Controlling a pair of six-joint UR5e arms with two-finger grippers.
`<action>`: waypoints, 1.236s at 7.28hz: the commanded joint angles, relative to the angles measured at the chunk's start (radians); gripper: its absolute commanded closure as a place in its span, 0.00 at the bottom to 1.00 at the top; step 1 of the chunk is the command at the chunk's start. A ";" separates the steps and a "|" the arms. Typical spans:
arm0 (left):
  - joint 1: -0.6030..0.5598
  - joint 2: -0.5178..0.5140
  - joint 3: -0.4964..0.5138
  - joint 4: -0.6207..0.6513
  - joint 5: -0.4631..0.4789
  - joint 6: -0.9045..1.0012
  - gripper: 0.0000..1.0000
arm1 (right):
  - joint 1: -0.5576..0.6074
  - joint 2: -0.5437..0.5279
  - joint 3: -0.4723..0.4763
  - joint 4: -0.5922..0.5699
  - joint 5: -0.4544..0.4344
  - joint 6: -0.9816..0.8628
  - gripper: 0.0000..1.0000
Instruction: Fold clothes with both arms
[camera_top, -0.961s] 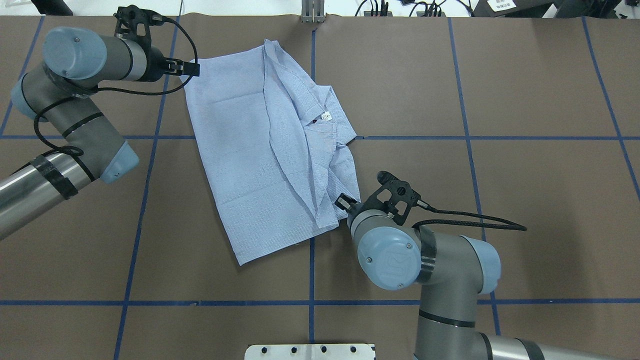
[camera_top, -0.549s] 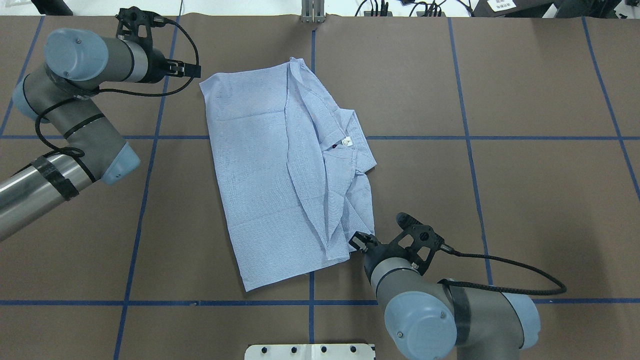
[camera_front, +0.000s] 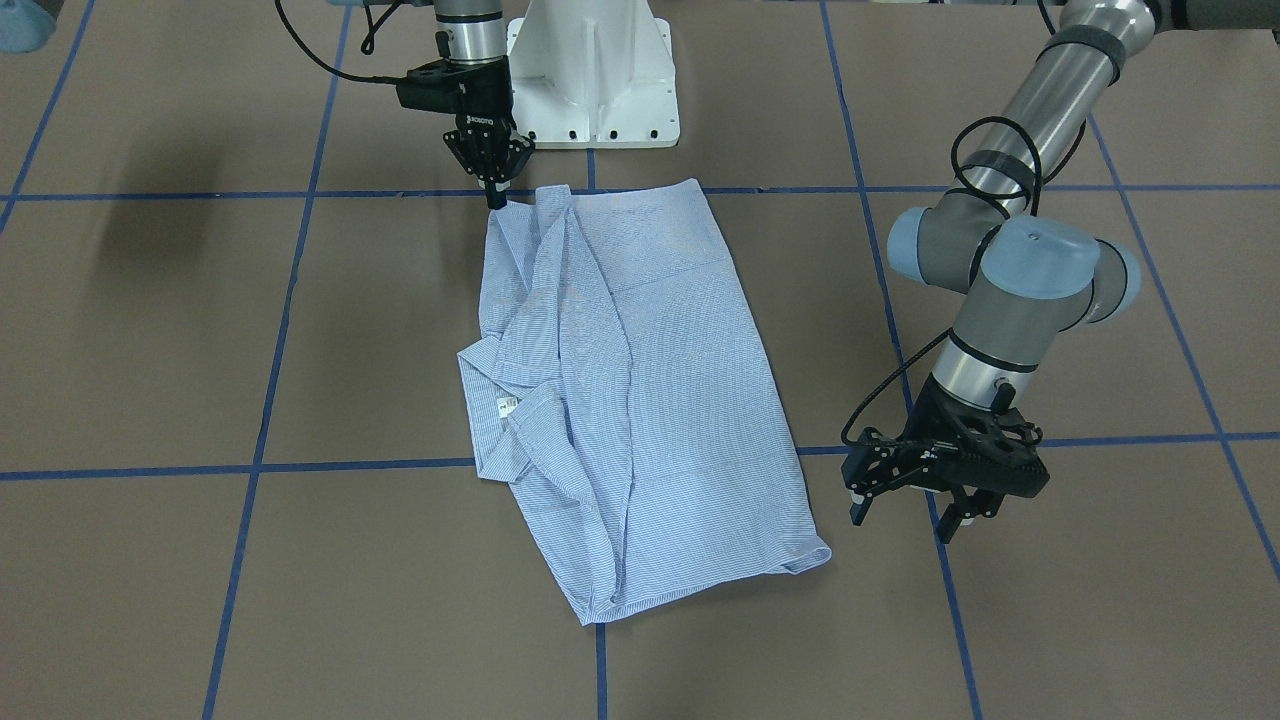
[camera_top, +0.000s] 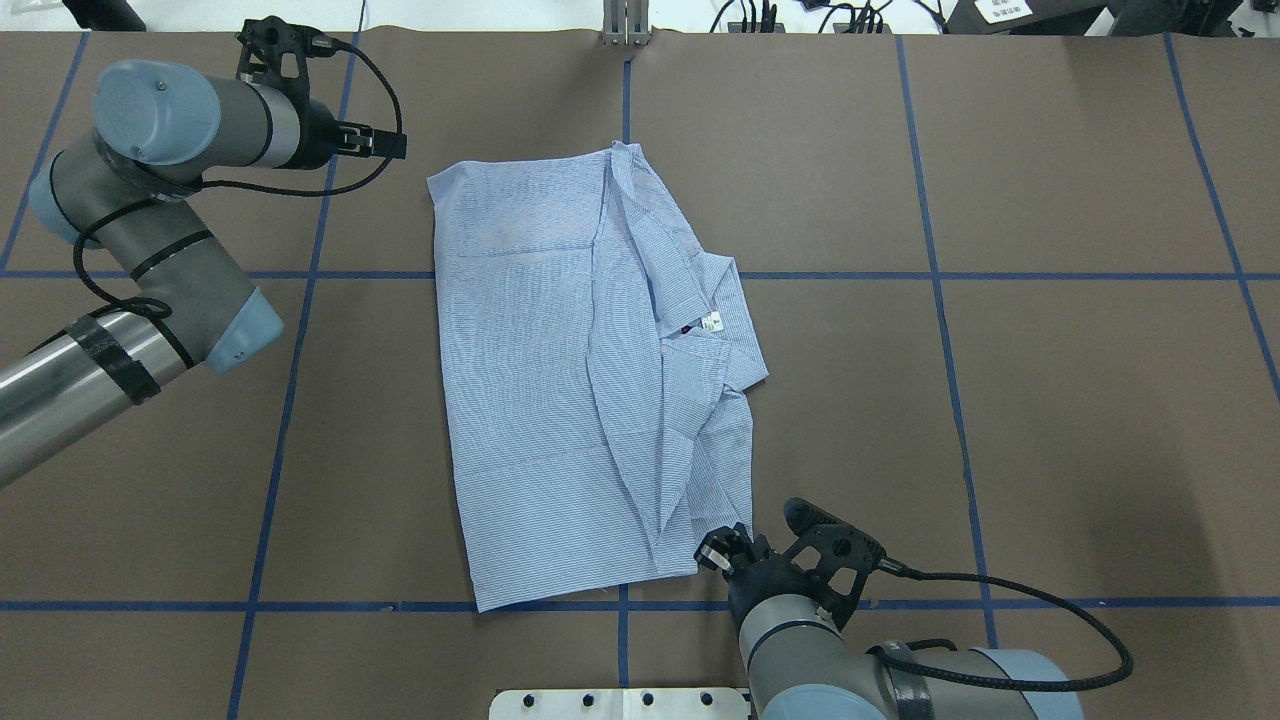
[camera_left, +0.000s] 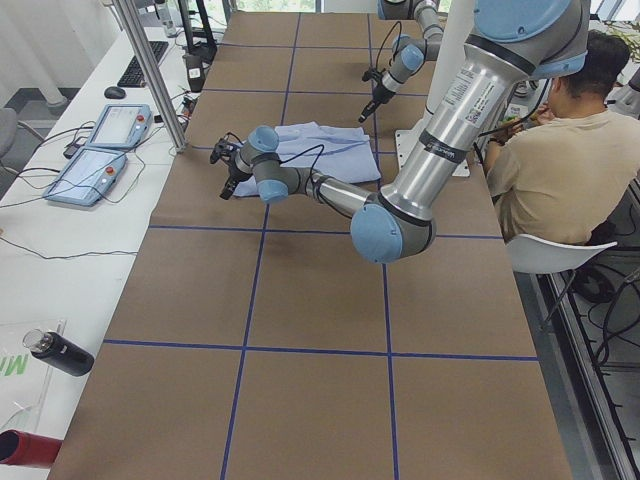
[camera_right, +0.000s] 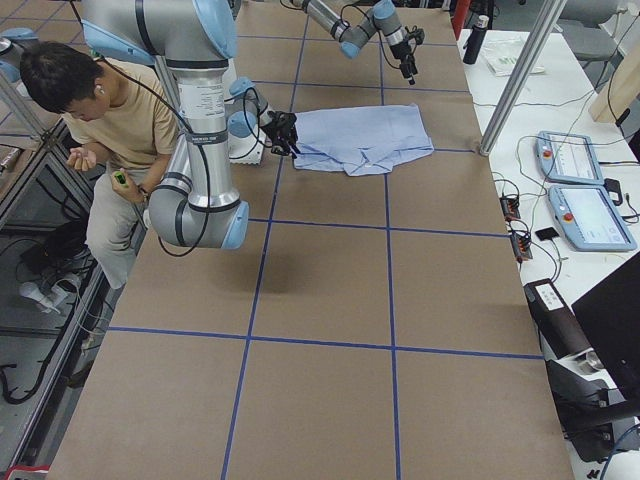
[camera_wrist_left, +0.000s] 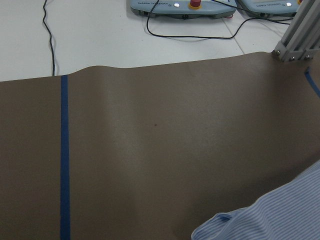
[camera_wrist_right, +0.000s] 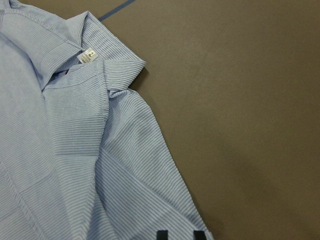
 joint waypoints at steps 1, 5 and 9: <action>0.003 0.000 -0.006 0.000 0.000 -0.021 0.00 | 0.136 0.038 0.049 -0.021 0.173 -0.273 0.00; 0.005 0.143 -0.225 0.032 -0.143 -0.008 0.00 | 0.375 0.232 0.003 -0.140 0.347 -0.568 0.00; 0.000 0.403 -0.612 0.206 -0.175 -0.006 0.00 | 0.424 0.239 -0.064 0.095 0.332 -0.864 0.00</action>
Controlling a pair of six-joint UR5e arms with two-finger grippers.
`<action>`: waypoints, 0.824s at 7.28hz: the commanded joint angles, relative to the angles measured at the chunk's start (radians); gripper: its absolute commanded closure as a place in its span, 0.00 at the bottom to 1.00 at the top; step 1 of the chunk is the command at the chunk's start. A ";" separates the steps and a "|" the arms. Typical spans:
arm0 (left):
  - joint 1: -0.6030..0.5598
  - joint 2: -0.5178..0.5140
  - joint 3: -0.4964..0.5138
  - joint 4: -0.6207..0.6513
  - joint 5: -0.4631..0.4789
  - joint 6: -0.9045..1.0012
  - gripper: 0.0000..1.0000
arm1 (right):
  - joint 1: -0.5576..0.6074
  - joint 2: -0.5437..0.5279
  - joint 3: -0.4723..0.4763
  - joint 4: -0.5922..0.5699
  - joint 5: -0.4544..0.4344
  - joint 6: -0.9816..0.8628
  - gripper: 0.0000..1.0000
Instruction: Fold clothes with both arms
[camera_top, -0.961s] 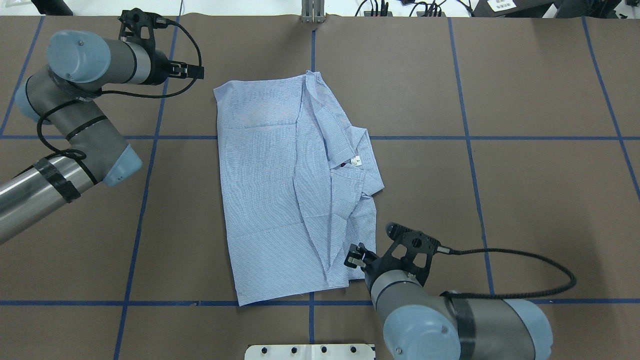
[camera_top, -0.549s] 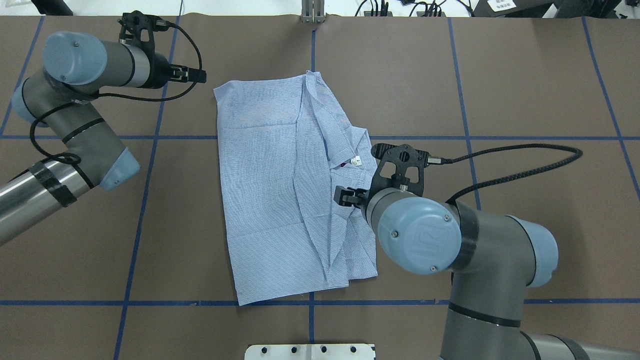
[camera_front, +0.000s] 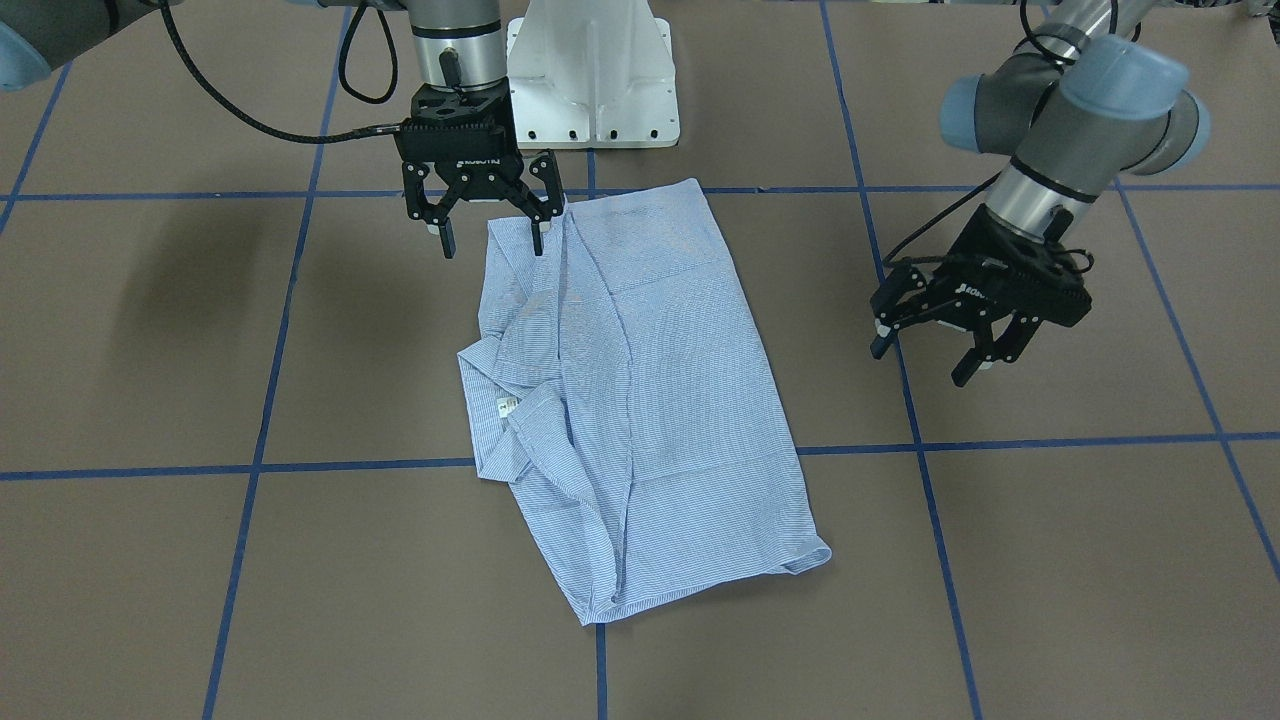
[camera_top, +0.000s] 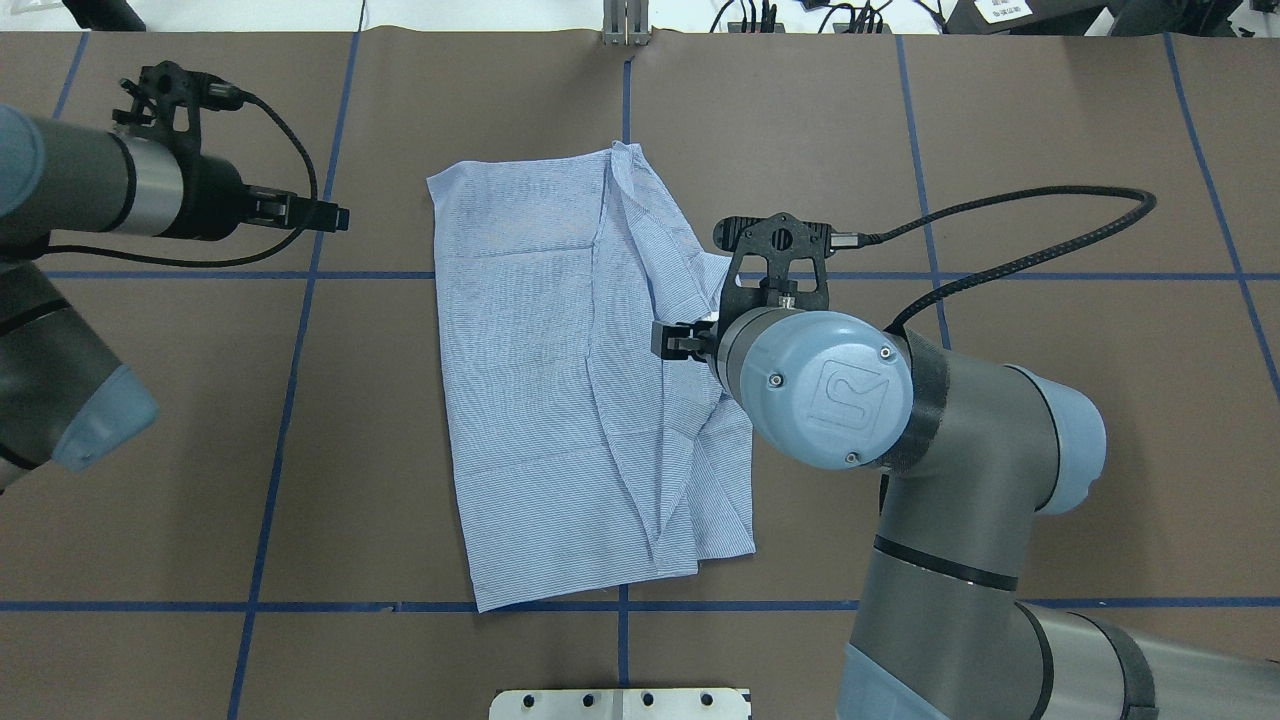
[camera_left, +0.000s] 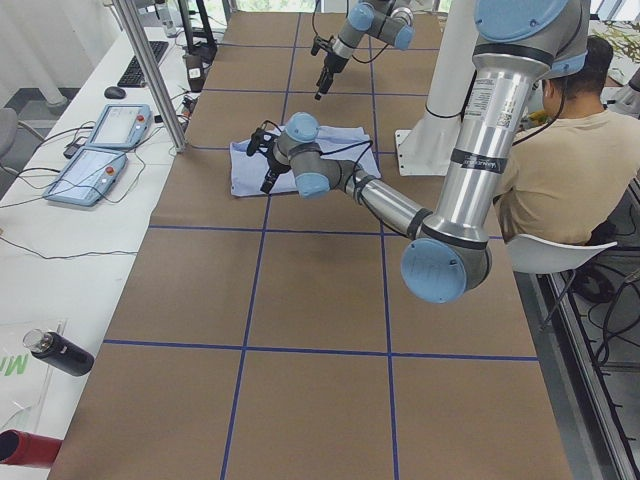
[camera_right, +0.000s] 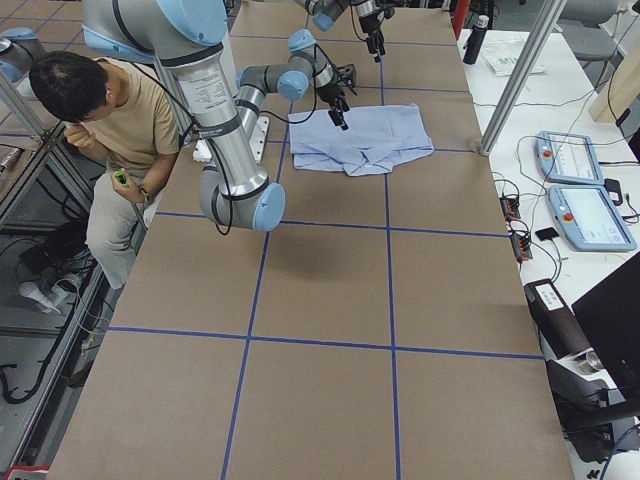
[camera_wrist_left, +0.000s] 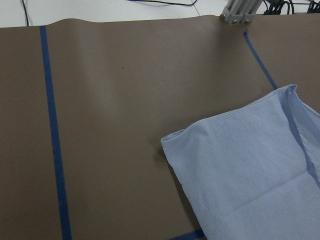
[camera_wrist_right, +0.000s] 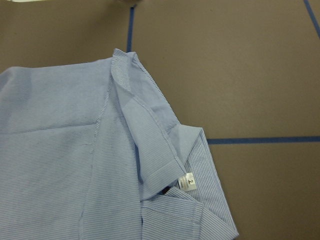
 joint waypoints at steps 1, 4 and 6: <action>-0.007 0.085 -0.078 0.017 -0.017 0.055 0.00 | 0.008 0.014 -0.096 0.096 0.000 -0.081 0.00; -0.027 0.233 -0.167 0.014 -0.021 0.187 0.00 | 0.007 0.176 -0.243 -0.184 0.014 -0.240 0.00; -0.027 0.239 -0.169 0.011 -0.021 0.189 0.00 | 0.004 0.422 -0.586 -0.217 0.013 -0.250 0.00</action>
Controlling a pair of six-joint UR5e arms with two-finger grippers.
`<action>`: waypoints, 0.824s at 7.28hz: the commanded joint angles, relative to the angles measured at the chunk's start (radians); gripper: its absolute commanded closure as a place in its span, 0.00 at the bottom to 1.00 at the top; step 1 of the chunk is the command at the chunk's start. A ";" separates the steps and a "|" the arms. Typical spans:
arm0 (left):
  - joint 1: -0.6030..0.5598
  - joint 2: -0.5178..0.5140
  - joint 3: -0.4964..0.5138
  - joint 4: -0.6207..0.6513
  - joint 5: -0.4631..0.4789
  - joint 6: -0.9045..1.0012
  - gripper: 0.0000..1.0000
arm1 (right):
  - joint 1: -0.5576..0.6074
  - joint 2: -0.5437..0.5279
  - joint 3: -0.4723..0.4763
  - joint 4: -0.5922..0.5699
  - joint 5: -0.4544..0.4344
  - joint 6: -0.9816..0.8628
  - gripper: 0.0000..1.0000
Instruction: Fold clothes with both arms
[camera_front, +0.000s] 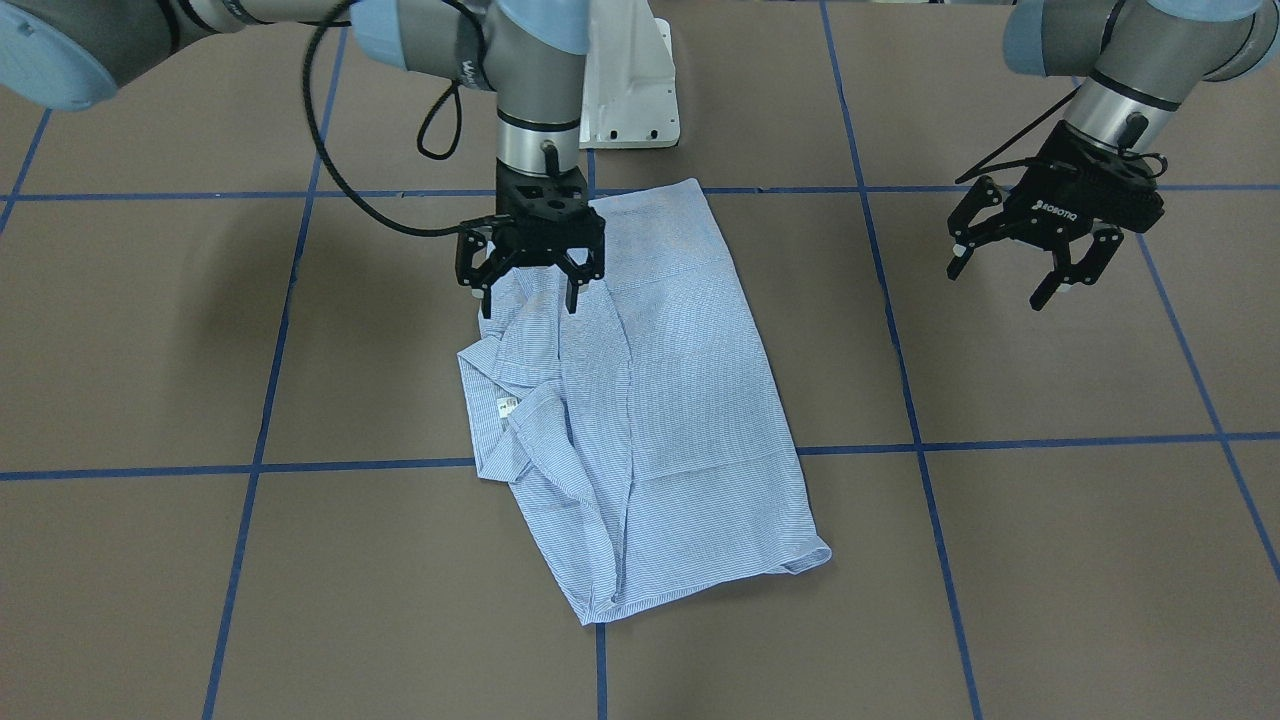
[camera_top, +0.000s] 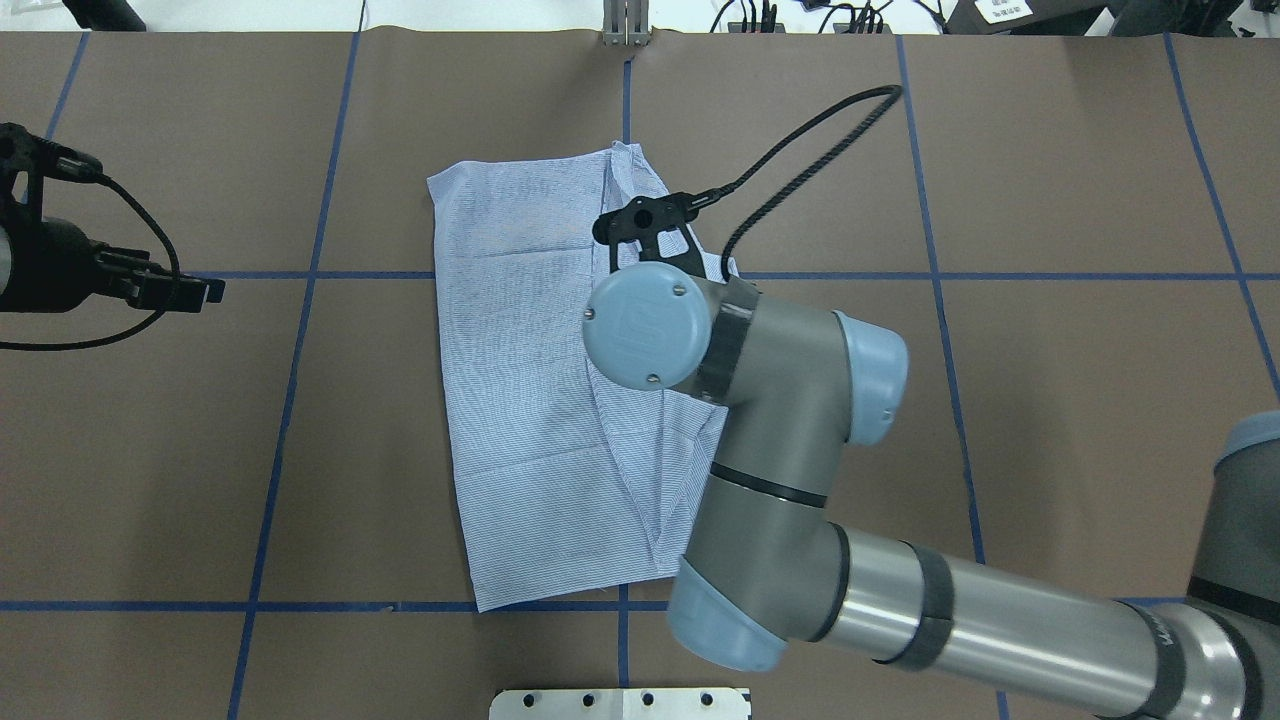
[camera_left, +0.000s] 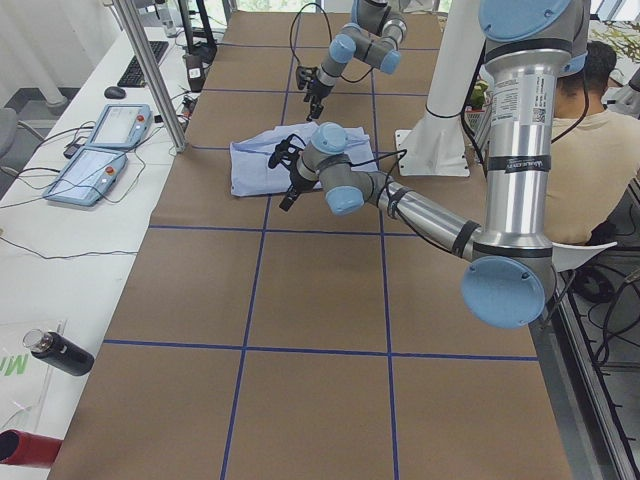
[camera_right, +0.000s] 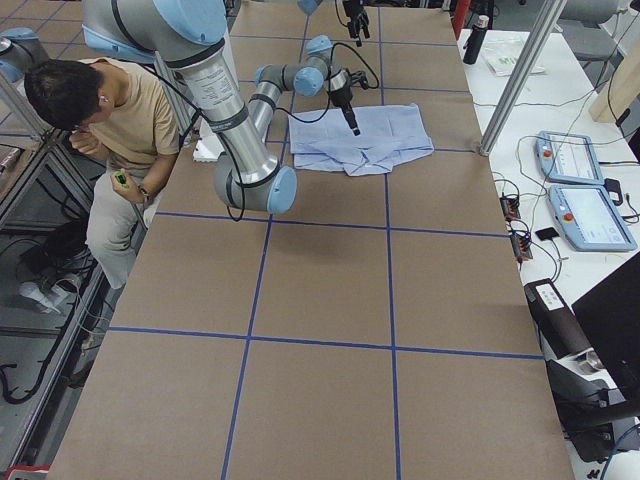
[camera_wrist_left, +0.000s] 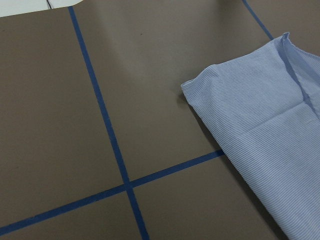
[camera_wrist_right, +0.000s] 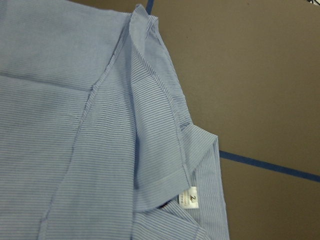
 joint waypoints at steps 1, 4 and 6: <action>-0.001 0.009 -0.005 -0.002 0.000 0.005 0.00 | -0.003 0.222 -0.320 -0.029 0.001 -0.063 0.00; -0.001 0.011 -0.005 -0.002 -0.009 0.005 0.00 | -0.054 0.354 -0.534 -0.029 -0.011 -0.147 0.01; -0.002 0.009 -0.004 -0.002 -0.014 0.005 0.00 | -0.071 0.356 -0.580 -0.039 -0.017 -0.190 0.01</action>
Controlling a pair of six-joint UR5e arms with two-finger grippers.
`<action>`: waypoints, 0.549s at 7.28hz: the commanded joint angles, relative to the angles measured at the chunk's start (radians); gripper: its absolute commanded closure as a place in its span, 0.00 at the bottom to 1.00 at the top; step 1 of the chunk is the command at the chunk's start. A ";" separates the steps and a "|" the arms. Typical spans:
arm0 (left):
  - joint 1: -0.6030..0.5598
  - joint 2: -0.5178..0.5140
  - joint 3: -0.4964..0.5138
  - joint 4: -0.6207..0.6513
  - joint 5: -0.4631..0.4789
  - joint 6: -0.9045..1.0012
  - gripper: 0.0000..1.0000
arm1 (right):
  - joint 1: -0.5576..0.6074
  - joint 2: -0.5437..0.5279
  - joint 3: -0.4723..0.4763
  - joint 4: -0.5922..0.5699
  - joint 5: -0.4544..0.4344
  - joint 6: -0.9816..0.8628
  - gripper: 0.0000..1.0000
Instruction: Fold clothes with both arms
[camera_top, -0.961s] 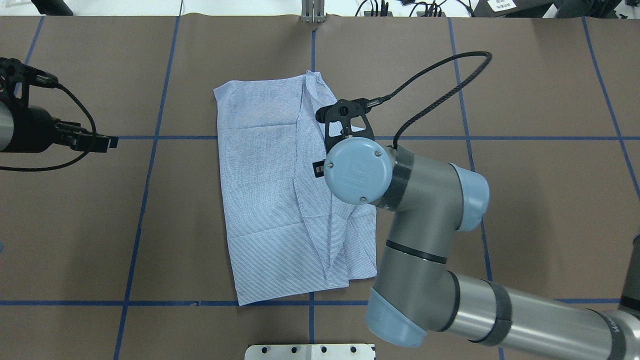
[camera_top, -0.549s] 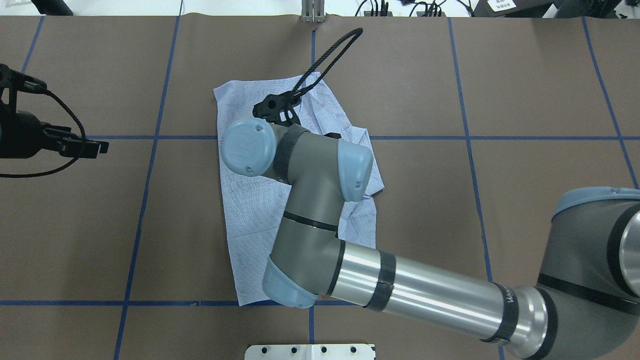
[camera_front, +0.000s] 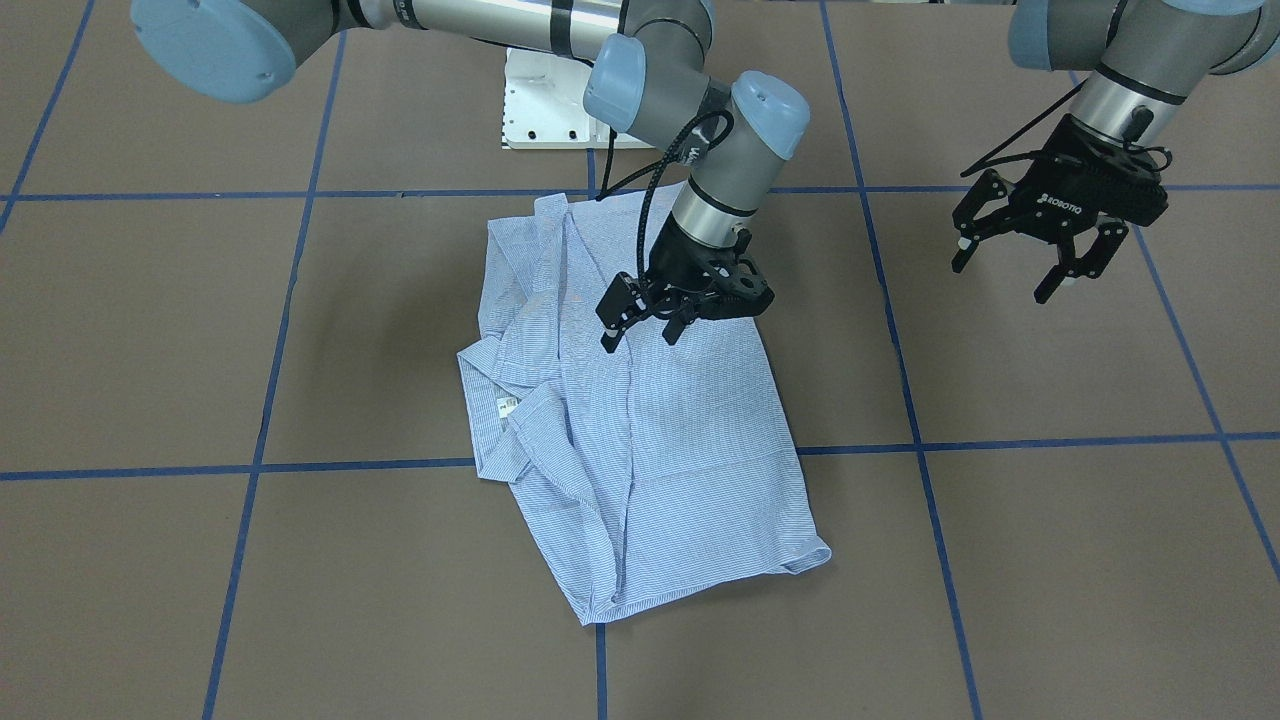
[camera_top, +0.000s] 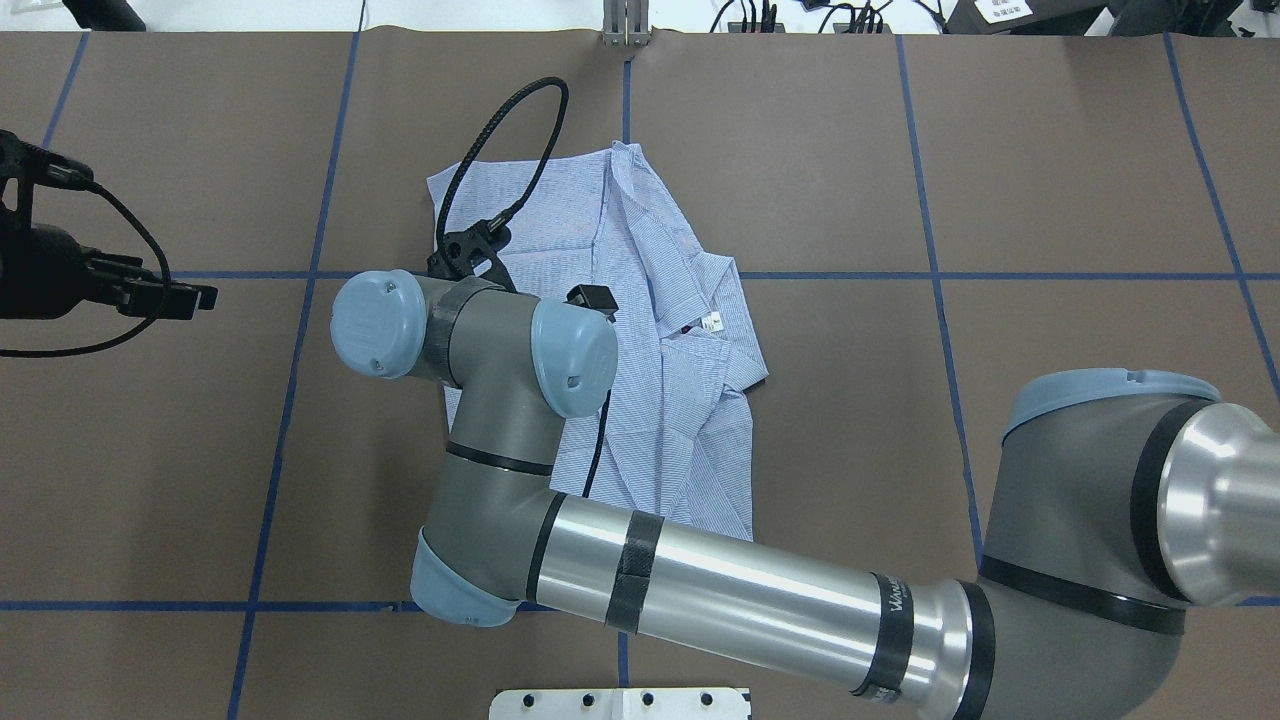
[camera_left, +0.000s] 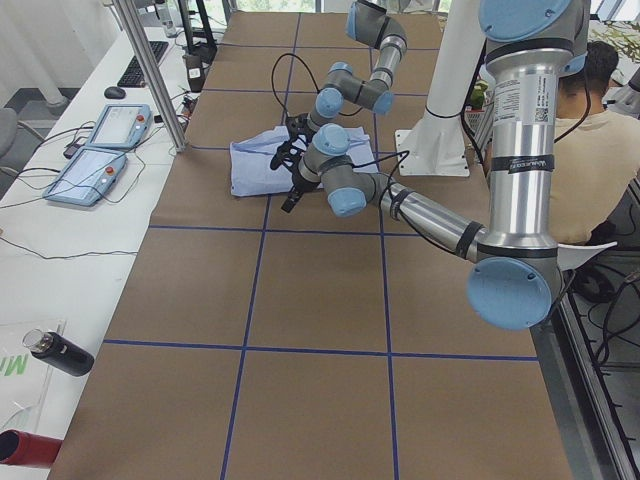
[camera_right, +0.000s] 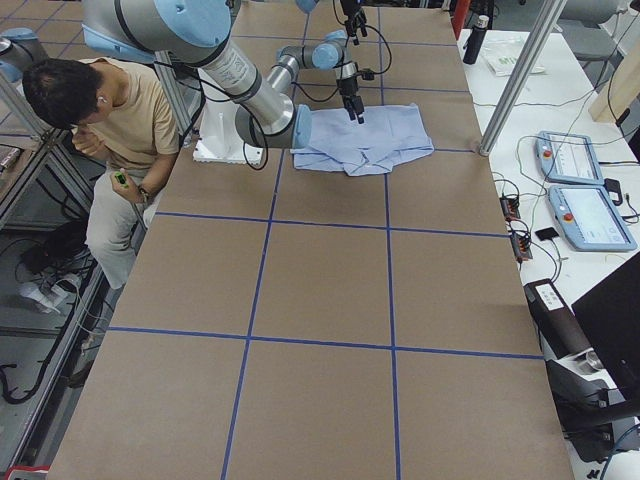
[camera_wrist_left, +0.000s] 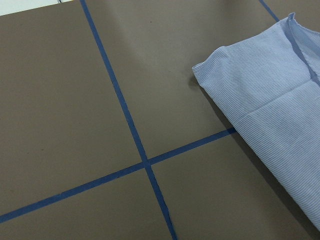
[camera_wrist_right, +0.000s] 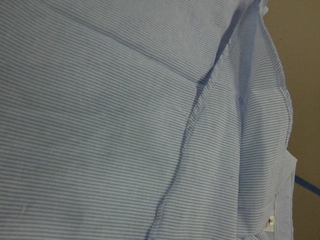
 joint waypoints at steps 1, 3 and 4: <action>-0.001 -0.001 0.001 0.000 -0.003 -0.002 0.00 | -0.016 0.007 -0.042 -0.048 -0.022 -0.056 0.01; -0.001 -0.001 0.001 0.000 -0.003 -0.002 0.00 | -0.029 0.006 -0.042 -0.103 -0.042 -0.064 0.01; -0.001 -0.001 0.000 0.000 -0.003 -0.002 0.00 | -0.038 0.002 -0.042 -0.116 -0.048 -0.062 0.01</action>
